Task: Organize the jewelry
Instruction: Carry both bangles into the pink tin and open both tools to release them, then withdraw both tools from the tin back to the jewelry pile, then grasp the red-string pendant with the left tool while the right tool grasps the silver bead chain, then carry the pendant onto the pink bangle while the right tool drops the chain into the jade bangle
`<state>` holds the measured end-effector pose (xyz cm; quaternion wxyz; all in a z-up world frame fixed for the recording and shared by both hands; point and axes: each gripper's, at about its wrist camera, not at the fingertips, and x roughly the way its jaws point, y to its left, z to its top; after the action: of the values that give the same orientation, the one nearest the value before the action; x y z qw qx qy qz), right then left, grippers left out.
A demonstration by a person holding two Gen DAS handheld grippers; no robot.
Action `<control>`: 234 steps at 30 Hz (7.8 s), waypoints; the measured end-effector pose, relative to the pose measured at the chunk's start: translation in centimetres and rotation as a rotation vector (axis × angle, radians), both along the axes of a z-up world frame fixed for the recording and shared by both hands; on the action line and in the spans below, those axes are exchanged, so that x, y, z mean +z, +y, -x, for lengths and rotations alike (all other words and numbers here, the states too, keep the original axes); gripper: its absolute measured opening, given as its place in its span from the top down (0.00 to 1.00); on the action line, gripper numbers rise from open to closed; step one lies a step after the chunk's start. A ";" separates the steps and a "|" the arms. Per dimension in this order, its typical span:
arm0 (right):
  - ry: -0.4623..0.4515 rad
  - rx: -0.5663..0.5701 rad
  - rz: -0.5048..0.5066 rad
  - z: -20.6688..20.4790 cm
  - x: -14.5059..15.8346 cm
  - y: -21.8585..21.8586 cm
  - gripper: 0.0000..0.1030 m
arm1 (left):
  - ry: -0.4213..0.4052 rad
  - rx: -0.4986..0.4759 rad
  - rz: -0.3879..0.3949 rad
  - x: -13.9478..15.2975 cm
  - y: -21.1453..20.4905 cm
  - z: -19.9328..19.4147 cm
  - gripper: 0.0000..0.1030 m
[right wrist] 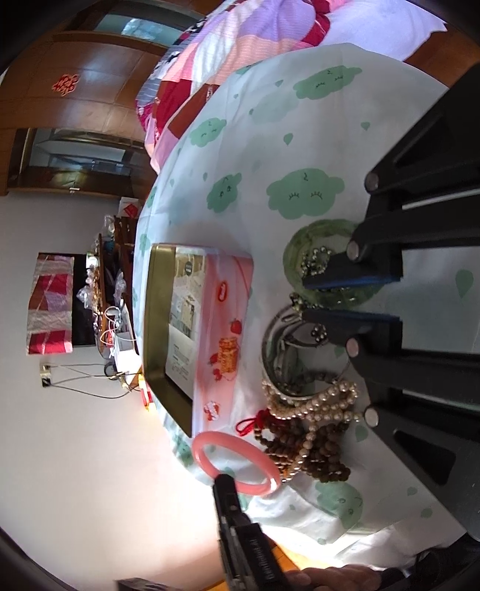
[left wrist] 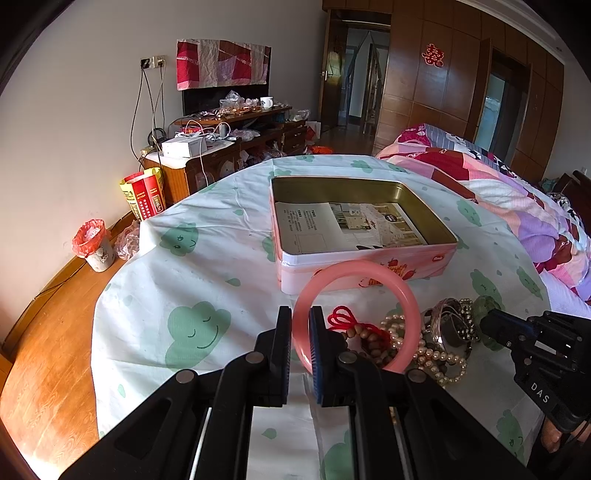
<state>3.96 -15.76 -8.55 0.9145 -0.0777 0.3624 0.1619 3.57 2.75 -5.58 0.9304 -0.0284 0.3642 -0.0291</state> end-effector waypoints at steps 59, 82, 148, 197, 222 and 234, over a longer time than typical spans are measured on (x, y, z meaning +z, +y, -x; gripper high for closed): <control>-0.129 0.118 -0.028 -12.6 4.7 4.1 0.91 | 0.062 0.020 -0.155 1.1 -0.2 -13.1 0.91; -0.050 -0.080 -0.069 -7.2 3.0 -1.9 0.62 | 0.043 0.084 -0.094 1.2 1.4 -5.4 0.34; 0.048 -0.057 -0.017 -2.0 -1.6 -2.0 0.67 | -0.031 -0.025 0.074 1.8 1.0 -0.5 1.00; -0.220 0.039 -0.088 -1.3 9.7 -1.6 0.93 | -0.152 -0.080 -0.002 8.2 -0.3 -1.9 1.00; -0.233 0.064 -0.031 -6.5 11.1 1.2 0.93 | -0.105 -0.073 -0.115 7.6 -0.7 -7.3 1.00; -0.215 0.055 -0.013 -8.8 10.4 1.8 0.93 | -0.089 -0.062 -0.130 7.3 -0.8 -9.8 1.00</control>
<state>12.73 -13.91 1.82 0.9438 -0.0985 0.2590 0.1801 13.40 1.93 1.76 0.9442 0.0445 0.3245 -0.0354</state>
